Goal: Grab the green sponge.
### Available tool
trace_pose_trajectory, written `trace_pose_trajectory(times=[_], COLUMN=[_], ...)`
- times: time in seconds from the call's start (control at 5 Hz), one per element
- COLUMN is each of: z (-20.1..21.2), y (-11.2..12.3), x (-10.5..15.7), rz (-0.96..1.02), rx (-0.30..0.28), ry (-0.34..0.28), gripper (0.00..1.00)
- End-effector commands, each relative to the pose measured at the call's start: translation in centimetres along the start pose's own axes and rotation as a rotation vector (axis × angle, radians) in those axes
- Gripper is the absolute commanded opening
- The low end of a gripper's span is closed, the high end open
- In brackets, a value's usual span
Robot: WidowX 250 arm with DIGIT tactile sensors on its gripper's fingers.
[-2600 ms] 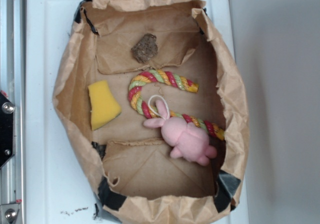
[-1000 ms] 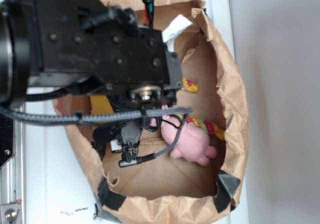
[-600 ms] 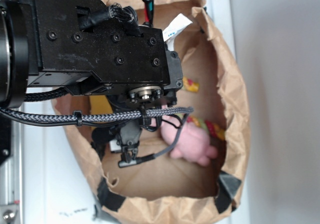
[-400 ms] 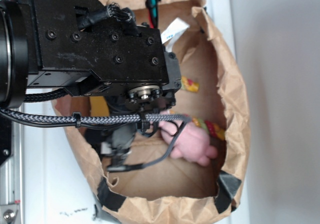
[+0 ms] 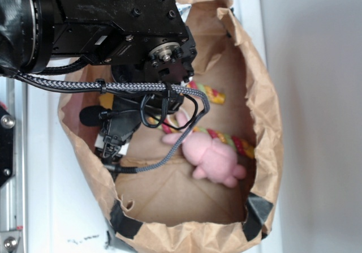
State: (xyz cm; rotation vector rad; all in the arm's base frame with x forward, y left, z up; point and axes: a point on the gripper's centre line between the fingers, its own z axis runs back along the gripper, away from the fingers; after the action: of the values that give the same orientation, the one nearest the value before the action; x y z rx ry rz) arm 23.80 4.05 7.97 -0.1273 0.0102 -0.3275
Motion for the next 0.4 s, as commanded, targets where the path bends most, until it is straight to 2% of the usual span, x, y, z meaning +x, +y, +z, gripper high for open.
trace_pose_trajectory(times=[0.0,0.2], z=[-0.9,-1.9], y=[1.1,-0.2], x=[1.8,3.1], rz=[-0.244,-0.412], rx=[0.110,0.151], ry=[0.029,0.047], gripper=[1.00,1.00])
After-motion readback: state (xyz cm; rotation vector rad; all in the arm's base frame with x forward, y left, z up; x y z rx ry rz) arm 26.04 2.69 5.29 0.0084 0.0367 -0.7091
